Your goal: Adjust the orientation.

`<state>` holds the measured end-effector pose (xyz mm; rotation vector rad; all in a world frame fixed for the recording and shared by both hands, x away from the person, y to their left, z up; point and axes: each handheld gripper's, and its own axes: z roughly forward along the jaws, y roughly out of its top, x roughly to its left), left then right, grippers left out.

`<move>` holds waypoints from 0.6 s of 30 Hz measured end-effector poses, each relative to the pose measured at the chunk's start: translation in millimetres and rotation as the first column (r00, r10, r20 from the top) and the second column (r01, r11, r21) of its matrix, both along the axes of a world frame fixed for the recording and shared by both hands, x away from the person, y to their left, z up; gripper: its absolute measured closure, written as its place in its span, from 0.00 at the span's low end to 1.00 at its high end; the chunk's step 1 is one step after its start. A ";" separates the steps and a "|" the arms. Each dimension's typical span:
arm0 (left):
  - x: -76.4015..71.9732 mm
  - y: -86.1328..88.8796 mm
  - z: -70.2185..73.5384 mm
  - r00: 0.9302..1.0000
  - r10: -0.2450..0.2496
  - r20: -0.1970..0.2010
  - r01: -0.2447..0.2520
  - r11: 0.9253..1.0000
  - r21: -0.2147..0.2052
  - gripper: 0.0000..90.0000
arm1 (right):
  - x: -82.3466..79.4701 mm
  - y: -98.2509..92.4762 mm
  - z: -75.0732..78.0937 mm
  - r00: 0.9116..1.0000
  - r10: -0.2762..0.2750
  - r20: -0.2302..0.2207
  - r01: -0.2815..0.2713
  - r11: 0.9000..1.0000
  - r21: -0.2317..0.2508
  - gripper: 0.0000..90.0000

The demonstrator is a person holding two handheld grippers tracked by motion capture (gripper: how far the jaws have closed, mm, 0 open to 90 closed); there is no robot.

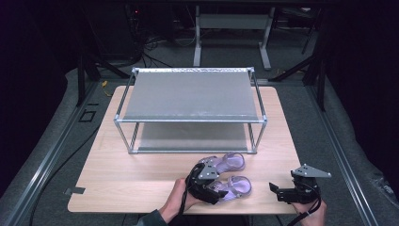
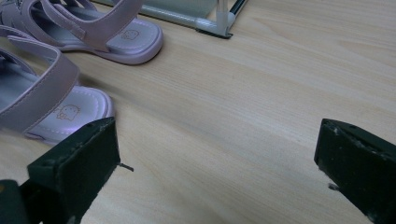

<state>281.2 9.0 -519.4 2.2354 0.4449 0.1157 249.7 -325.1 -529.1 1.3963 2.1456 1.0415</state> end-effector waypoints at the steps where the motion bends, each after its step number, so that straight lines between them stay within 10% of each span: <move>1: 0.5 -2.8 0.1 1.000 -0.009 -0.007 0.009 1.000 0.008 0.48 | 0.1 0.0 0.1 1.000 -0.001 0.000 0.001 1.000 0.000 0.00; 6: 1.3 -6.8 -0.5 0.999 -0.029 -0.023 0.029 0.999 0.017 0.63 | -0.3 1.0 0.1 1.000 0.001 0.001 -0.001 1.000 0.003 0.00; 18: 5.4 -5.3 2.1 0.996 -0.070 -0.063 0.073 0.996 0.056 0.66 | 1.1 5.2 0.1 1.000 0.008 0.001 -0.008 1.000 -0.001 0.00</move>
